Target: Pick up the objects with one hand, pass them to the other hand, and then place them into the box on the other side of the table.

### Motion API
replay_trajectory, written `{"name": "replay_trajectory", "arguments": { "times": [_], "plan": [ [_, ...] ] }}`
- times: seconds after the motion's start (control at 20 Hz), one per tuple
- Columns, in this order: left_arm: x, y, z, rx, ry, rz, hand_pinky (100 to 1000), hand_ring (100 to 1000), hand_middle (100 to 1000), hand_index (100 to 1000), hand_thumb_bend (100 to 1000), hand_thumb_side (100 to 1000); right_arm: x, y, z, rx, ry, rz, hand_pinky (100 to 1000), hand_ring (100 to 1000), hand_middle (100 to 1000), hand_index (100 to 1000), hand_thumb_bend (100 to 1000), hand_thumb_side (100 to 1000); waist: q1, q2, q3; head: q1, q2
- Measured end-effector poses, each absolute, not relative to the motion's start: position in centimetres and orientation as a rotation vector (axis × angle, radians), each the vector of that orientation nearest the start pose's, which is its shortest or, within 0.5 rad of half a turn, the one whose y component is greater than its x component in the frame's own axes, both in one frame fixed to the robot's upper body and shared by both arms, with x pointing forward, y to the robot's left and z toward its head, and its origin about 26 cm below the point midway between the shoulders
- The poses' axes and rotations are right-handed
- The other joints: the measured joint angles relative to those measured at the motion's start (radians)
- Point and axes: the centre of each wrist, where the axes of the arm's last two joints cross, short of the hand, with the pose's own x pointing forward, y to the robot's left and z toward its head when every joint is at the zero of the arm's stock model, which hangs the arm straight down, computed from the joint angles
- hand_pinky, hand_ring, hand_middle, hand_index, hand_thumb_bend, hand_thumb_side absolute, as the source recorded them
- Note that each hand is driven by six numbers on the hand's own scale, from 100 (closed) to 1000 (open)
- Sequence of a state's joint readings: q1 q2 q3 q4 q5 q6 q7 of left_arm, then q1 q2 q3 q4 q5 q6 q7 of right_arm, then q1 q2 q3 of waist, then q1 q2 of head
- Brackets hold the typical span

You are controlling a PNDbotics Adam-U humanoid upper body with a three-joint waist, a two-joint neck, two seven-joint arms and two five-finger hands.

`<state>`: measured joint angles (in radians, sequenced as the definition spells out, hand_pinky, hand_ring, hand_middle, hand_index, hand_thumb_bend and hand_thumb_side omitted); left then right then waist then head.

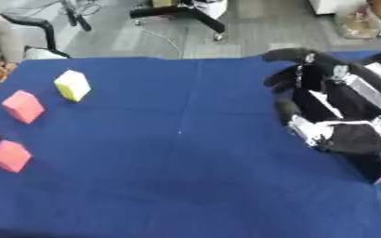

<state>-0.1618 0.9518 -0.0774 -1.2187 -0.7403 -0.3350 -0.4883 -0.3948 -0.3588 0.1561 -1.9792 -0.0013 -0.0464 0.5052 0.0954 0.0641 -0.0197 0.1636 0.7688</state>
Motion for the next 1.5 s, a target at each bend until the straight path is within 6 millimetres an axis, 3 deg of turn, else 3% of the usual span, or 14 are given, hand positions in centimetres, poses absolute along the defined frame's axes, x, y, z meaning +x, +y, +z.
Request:
{"name": "replay_trajectory", "arguments": {
  "times": [0.2, 0.45, 0.95, 1.15, 1.25, 1.5],
  "plan": [
    [29.8, 50.7, 9.4, 0.798, -0.763, -1.609, 820, 790, 805, 923, 423, 350, 30.7, -21.8, 21.1, 0.21, -2.141, 1.135, 740, 771, 888, 915, 117, 298, 0.0, 0.0, -0.001, -0.002, 0.0],
    [30.2, 50.8, 8.5, 0.825, -0.772, -1.604, 814, 781, 791, 904, 370, 336, 30.7, -21.8, 21.1, 0.21, -2.14, 1.134, 739, 771, 886, 915, 116, 298, 0.0, 0.0, -0.002, -0.007, 0.0],
    [30.9, 50.8, 7.6, 0.83, -0.816, -1.598, 804, 761, 761, 866, 348, 302, 30.6, -21.9, 20.9, 0.21, -2.136, 1.128, 738, 771, 887, 914, 116, 299, 0.0, 0.0, -0.007, -0.011, 0.0],
    [31.0, 50.5, 6.9, 0.776, -0.809, -1.614, 791, 721, 704, 811, 302, 291, 30.6, -21.9, 20.9, 0.209, -2.133, 1.126, 738, 771, 887, 913, 115, 299, 0.0, 0.0, -0.009, -0.013, 0.0],
    [31.1, 50.4, 6.8, 0.761, -0.809, -1.613, 768, 661, 634, 745, 210, 305, 30.6, -21.9, 20.9, 0.207, -2.132, 1.124, 738, 771, 887, 913, 115, 299, 0.0, 0.0, -0.009, -0.013, 0.0],
    [31.1, 50.4, 6.9, 0.771, -0.837, -1.582, 727, 571, 532, 644, 116, 315, 30.6, -21.9, 20.9, 0.205, -2.131, 1.121, 738, 771, 887, 913, 114, 299, 0.0, 0.0, -0.008, -0.014, 0.0]
  ]
}}
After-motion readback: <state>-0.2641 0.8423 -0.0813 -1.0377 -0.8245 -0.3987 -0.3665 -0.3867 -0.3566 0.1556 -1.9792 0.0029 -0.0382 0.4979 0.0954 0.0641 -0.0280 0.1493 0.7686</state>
